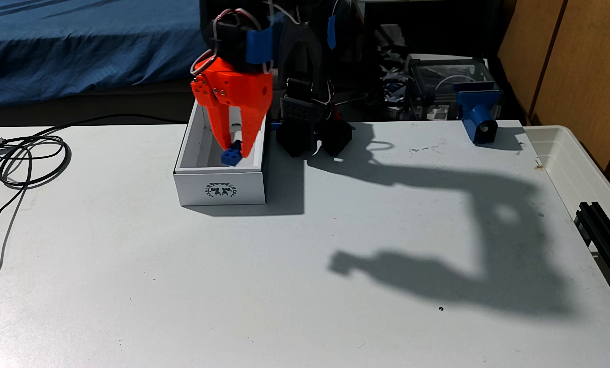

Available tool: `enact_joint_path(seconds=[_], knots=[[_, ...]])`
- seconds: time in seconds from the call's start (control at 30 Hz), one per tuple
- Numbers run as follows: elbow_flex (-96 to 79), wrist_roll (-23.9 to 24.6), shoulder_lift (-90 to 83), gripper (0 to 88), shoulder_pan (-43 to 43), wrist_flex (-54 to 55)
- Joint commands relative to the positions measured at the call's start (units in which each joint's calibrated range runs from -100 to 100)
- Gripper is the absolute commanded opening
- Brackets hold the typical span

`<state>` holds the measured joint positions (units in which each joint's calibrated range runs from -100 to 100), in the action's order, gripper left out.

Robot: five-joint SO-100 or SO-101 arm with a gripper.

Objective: Grab the blue brick and place in box

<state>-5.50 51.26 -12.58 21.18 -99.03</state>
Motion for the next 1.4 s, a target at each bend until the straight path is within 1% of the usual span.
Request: enact_joint_path(seconds=[0.0,0.1,0.27,0.43,0.63,0.7,0.9,1.1,1.17,1.27,1.37], knots=[[-4.7,-5.2,-4.7,1.0,4.9,-0.4],[-9.1,-9.7,-7.3,1.1,9.3,-0.4],[-14.8,-15.9,-11.5,1.1,16.3,-0.4],[-20.2,-21.0,-14.2,1.2,22.3,0.0],[-29.0,-25.9,-17.4,1.3,27.8,5.2],[-31.9,-26.7,-18.4,3.2,28.7,7.4],[-35.9,-26.9,-19.5,22.2,29.6,8.4],[-35.5,-26.9,-19.9,36.6,28.9,7.7],[-35.1,-26.8,-19.9,38.5,25.6,8.3],[-32.6,-26.2,-19.9,37.7,19.5,8.7],[-30.8,-26.1,-19.9,36.2,16.0,8.4]])
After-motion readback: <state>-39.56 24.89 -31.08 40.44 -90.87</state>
